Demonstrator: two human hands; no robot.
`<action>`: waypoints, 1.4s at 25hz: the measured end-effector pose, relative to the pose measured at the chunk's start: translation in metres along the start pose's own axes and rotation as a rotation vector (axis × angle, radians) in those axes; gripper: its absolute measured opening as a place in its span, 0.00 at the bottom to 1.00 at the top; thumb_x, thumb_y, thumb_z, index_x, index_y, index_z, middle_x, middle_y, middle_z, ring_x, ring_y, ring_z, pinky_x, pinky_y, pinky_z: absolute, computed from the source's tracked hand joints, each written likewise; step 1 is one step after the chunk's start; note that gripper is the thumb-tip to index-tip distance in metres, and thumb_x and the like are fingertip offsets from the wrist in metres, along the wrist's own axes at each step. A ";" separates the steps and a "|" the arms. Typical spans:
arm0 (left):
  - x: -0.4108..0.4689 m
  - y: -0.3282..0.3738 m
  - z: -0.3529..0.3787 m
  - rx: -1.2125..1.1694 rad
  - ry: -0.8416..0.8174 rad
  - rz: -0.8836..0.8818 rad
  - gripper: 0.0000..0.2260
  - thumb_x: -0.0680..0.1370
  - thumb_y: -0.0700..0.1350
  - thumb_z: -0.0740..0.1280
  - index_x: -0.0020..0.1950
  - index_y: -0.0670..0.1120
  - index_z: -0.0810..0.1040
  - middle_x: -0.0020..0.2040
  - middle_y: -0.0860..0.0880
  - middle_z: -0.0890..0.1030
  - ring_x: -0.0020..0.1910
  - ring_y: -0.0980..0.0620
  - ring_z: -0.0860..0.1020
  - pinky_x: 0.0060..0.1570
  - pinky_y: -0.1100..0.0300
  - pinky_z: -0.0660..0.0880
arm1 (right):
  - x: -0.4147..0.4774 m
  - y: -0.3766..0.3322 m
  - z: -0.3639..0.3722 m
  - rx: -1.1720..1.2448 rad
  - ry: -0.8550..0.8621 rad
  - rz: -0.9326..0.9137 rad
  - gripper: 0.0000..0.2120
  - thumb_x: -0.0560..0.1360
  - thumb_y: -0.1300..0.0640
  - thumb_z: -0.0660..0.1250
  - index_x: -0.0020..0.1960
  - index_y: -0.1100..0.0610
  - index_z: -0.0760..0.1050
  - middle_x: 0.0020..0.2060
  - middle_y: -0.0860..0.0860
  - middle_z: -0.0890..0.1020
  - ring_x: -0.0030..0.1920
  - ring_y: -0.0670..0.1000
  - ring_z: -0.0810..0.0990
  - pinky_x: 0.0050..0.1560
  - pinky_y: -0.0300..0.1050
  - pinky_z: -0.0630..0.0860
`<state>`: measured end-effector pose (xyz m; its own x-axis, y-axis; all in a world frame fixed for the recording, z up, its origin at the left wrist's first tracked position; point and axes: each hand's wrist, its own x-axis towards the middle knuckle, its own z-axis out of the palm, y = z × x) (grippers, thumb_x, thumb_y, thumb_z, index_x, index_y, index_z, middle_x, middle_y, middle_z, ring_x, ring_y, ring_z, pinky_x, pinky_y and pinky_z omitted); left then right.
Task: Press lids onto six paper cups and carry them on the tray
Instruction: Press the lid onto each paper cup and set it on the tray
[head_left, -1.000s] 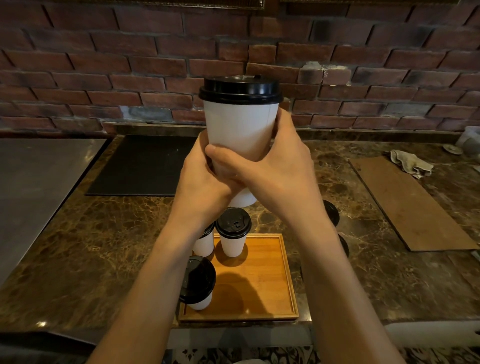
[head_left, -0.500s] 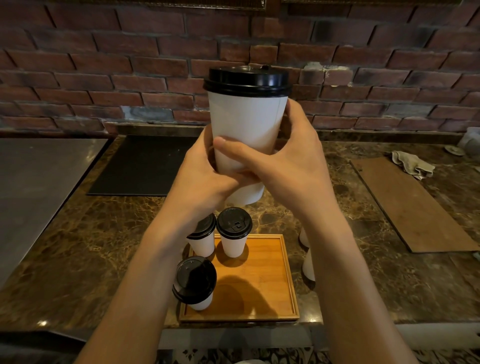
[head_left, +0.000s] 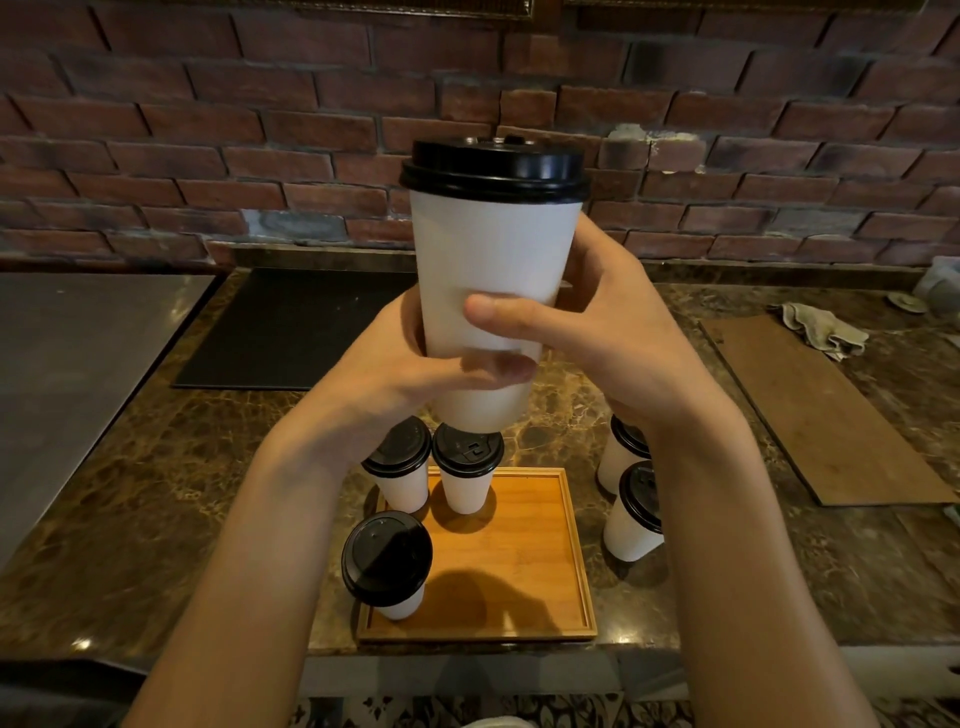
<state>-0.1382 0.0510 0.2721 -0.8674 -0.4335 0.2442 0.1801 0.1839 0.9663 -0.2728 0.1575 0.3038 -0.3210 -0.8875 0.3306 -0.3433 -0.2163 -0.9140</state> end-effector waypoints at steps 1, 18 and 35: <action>-0.001 0.000 0.000 -0.027 -0.026 0.002 0.25 0.63 0.47 0.74 0.59 0.58 0.74 0.53 0.57 0.82 0.54 0.57 0.79 0.47 0.67 0.76 | 0.000 0.002 -0.001 0.028 -0.029 -0.001 0.33 0.66 0.52 0.78 0.67 0.52 0.69 0.56 0.44 0.80 0.58 0.44 0.80 0.51 0.39 0.79; 0.001 -0.003 0.011 0.043 0.220 -0.027 0.38 0.59 0.49 0.77 0.67 0.46 0.70 0.57 0.49 0.79 0.55 0.54 0.79 0.48 0.59 0.79 | -0.003 -0.005 0.011 -0.066 0.090 0.081 0.35 0.64 0.45 0.76 0.68 0.51 0.69 0.56 0.44 0.78 0.55 0.43 0.79 0.51 0.43 0.81; 0.009 -0.004 0.024 0.337 0.445 0.033 0.17 0.73 0.38 0.70 0.52 0.54 0.68 0.42 0.63 0.70 0.35 0.83 0.69 0.34 0.85 0.65 | -0.003 -0.005 0.039 -0.300 0.387 0.032 0.45 0.62 0.39 0.78 0.72 0.52 0.64 0.60 0.44 0.76 0.60 0.45 0.75 0.57 0.51 0.78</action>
<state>-0.1579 0.0678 0.2683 -0.5709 -0.7401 0.3554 -0.0176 0.4438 0.8960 -0.2358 0.1457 0.2985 -0.6206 -0.6631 0.4185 -0.5489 -0.0137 -0.8358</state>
